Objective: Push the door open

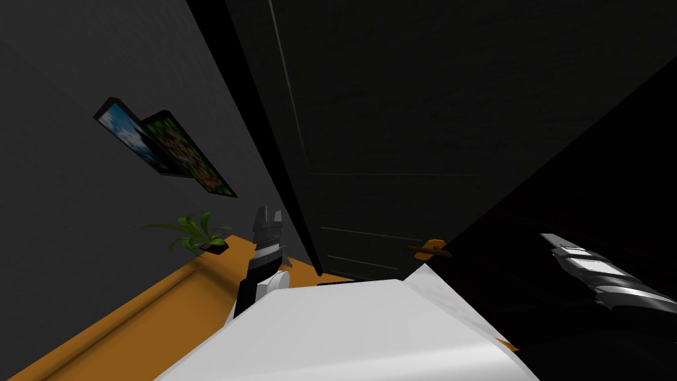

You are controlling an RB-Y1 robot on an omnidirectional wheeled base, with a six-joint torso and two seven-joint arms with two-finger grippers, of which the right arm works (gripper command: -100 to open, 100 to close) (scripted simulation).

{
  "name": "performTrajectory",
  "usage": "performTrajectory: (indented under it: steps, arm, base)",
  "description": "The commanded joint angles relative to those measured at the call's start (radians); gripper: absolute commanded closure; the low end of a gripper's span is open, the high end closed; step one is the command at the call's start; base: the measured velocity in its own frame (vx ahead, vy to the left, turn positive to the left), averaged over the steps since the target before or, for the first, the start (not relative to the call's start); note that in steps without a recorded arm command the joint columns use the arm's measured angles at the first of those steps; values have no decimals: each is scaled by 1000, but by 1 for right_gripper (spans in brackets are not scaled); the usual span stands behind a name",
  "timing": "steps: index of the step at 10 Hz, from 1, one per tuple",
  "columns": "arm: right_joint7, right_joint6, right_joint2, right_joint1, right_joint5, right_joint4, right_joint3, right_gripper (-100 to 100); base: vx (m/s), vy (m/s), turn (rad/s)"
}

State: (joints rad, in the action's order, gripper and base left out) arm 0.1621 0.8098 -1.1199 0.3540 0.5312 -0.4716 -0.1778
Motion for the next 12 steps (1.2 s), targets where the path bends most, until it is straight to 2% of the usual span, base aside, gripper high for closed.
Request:
performTrajectory:
  steps: [1, 12]
  arm:
    - [-2, -1, 0, 3, 2, -3, -3, -100]
    - [-12, -2, -1, 1, 4, 4, -8, -100]
  base:
    - [-6, 7, 20]
    - [0, 1, 3]
